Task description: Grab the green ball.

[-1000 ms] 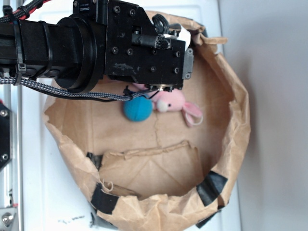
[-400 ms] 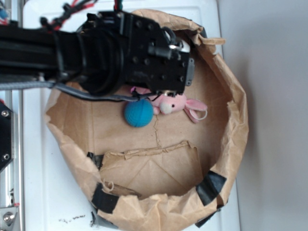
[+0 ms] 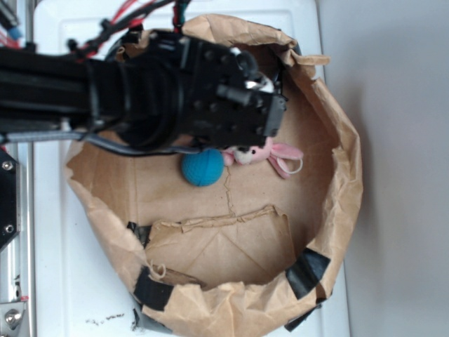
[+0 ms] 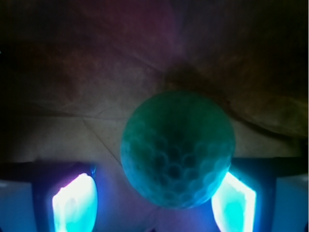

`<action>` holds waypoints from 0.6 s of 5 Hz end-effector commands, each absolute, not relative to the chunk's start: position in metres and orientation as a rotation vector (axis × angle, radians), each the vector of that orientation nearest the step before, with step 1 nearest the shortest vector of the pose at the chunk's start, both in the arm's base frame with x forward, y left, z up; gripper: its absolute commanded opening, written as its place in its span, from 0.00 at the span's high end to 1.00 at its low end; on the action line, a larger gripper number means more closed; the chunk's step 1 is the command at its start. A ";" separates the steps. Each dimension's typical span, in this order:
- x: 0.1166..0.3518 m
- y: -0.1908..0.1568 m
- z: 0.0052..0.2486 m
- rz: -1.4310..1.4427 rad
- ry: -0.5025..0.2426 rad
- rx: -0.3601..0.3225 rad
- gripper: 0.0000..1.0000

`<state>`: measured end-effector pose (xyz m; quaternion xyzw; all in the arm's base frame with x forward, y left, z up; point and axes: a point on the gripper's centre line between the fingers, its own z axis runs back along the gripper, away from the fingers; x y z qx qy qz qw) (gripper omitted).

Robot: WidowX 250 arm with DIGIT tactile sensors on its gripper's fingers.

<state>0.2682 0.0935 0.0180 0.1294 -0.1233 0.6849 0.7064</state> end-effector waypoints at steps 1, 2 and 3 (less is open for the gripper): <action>0.256 0.089 0.035 1.441 -0.310 0.238 1.00; 0.256 0.087 0.037 1.420 -0.329 0.232 1.00; 0.252 0.085 0.041 1.399 -0.347 0.223 1.00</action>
